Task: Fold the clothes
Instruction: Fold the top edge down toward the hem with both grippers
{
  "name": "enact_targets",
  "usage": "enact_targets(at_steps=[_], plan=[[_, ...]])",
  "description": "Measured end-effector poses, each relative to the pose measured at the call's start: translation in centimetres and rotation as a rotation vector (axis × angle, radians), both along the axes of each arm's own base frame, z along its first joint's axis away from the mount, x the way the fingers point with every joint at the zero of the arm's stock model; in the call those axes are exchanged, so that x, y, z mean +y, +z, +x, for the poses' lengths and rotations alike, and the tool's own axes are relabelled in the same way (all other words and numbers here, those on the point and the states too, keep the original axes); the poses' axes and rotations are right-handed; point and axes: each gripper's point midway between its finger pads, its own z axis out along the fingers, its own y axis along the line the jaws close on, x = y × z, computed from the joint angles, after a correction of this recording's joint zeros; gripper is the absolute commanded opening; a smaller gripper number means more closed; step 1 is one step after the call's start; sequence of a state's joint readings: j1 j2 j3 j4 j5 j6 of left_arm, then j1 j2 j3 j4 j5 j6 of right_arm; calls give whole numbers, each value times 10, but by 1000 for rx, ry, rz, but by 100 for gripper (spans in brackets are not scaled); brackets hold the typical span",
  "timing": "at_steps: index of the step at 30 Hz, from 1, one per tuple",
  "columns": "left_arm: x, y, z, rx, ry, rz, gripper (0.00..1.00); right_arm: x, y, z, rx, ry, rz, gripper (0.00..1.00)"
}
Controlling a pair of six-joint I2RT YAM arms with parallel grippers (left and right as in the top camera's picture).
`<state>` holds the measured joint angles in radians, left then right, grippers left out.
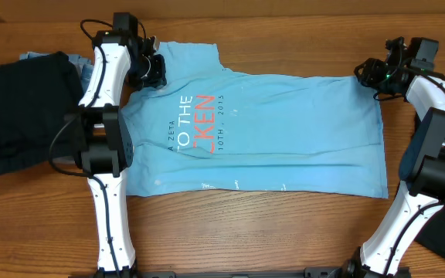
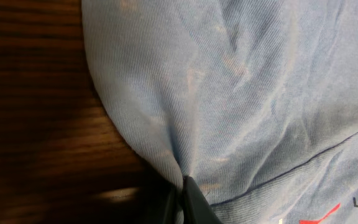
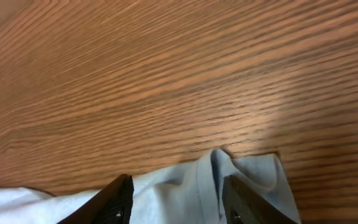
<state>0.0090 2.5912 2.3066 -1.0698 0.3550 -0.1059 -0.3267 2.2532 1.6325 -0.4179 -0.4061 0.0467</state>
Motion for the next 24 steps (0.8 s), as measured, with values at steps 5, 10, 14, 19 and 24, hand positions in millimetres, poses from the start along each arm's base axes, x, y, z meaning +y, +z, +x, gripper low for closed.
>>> enact_targets(at_steps=[5, 10, 14, 19, 24], plan=[[0, 0, 0, 1, 0, 0, 7, 0, -13, -2, 26, -9, 6, 30], [0, -1, -2, 7, 0, 0, 4, 1, -24, -2, 49, -30, 20, 4], [0, 0, -6, 27, 0, 0, 4, 4, -27, -8, 79, -29, 29, 4], [6, 11, -7, 20, 8, 36, 4, 1, 10, -22, 118, -80, 21, 4], [21, 120, -6, -162, 38, 126, 4, -6, 76, -26, 69, -138, -13, 4]])
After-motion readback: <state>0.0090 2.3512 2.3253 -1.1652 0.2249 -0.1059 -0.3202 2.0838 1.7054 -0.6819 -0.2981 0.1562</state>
